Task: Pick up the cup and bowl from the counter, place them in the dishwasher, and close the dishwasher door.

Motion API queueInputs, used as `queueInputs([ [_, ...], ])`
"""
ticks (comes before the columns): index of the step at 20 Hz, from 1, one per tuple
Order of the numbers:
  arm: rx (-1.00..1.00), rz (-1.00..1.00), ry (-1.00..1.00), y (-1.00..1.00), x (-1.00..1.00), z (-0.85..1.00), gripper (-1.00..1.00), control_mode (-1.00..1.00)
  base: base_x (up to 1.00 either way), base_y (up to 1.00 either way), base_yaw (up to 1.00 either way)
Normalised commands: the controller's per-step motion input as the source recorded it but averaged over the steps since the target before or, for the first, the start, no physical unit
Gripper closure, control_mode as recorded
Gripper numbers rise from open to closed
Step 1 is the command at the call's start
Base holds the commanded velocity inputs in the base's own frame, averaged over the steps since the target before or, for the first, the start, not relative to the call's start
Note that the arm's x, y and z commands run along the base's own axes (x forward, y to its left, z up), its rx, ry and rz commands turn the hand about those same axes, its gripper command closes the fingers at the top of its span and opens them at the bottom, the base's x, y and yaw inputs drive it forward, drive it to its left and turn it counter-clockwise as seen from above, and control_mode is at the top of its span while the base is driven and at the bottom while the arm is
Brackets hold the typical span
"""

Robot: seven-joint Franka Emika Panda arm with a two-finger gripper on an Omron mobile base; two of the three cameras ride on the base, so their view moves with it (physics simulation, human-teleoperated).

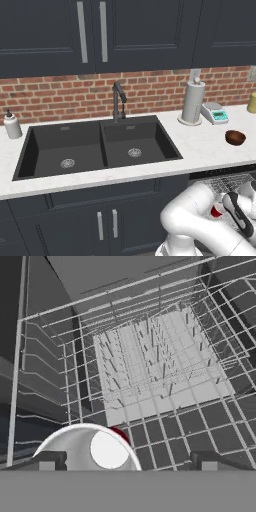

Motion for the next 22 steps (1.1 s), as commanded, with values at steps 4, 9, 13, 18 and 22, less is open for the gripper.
queueInputs([
  [4,0.00,0.00,-0.05,0.00,-0.05,0.58,-1.00,-1.00,0.00,0.00,0.00],
  [9,0.00,0.00,0.00,0.00,-0.11,0.73,-1.00,-1.00,0.00,0.00,0.00],
  [13,0.00,0.00,0.01,-0.02,-0.11,0.76,-1.00,-1.00,0.00,0.00,0.00],
  [18,0.00,-0.02,0.00,-0.06,-0.15,0.72,-1.00,-1.00,0.00,0.00,0.00],
  [22,0.00,-0.04,0.00,-0.06,-0.20,0.80,-1.00,-1.00,0.00,0.00,0.00],
])
